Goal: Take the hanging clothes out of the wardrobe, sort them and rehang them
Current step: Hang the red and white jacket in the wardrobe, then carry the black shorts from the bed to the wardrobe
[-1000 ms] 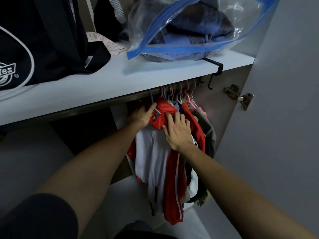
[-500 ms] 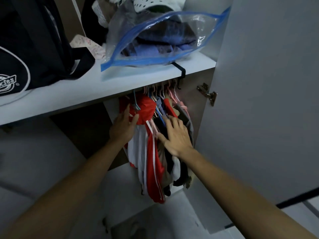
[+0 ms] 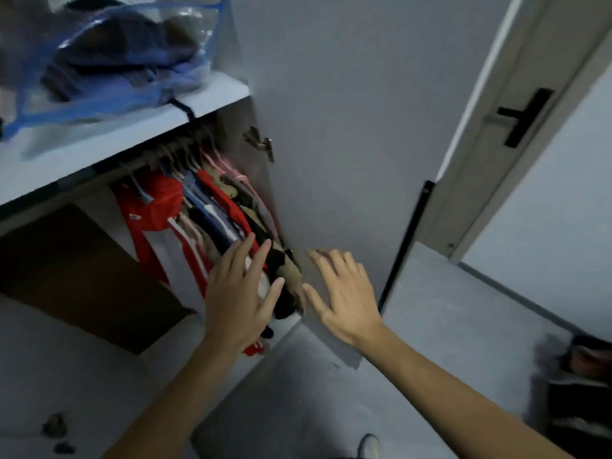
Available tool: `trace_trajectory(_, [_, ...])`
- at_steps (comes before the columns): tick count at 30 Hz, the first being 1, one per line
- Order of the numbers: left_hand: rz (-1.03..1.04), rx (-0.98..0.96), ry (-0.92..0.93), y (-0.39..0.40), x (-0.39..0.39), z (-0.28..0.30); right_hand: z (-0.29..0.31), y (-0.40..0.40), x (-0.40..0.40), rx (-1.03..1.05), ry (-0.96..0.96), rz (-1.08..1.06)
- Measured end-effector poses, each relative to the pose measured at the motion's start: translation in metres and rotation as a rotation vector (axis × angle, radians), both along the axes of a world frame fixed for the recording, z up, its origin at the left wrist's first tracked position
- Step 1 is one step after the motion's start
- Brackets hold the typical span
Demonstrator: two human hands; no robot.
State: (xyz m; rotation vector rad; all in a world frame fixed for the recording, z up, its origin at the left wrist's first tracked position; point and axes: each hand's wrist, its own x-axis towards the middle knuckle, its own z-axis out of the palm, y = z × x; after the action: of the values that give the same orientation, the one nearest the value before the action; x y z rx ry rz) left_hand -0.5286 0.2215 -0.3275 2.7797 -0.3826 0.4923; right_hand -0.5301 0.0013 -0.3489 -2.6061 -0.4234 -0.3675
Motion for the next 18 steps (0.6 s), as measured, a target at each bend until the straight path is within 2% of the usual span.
trace_trajectory(3, [-0.179,-0.055,-0.033,-0.042,-0.025,-0.003,-0.004,-0.040,-0.059,0.011,0.006,-0.178])
trace_trajectory(7, [-0.472,-0.107,0.014,-0.112,-0.057,-0.014,-0.014,-0.101,-0.133,0.026,0.040,-0.430])
trace_trajectory(12, [-0.788,-0.061,0.133,-0.226,-0.097,-0.026,-0.023,-0.179,-0.233,0.049,0.070,-0.779])
trace_trajectory(18, [-1.039,0.028,0.164,-0.384,-0.144,-0.031,-0.037,-0.287,-0.341,0.077,0.061,-1.168])
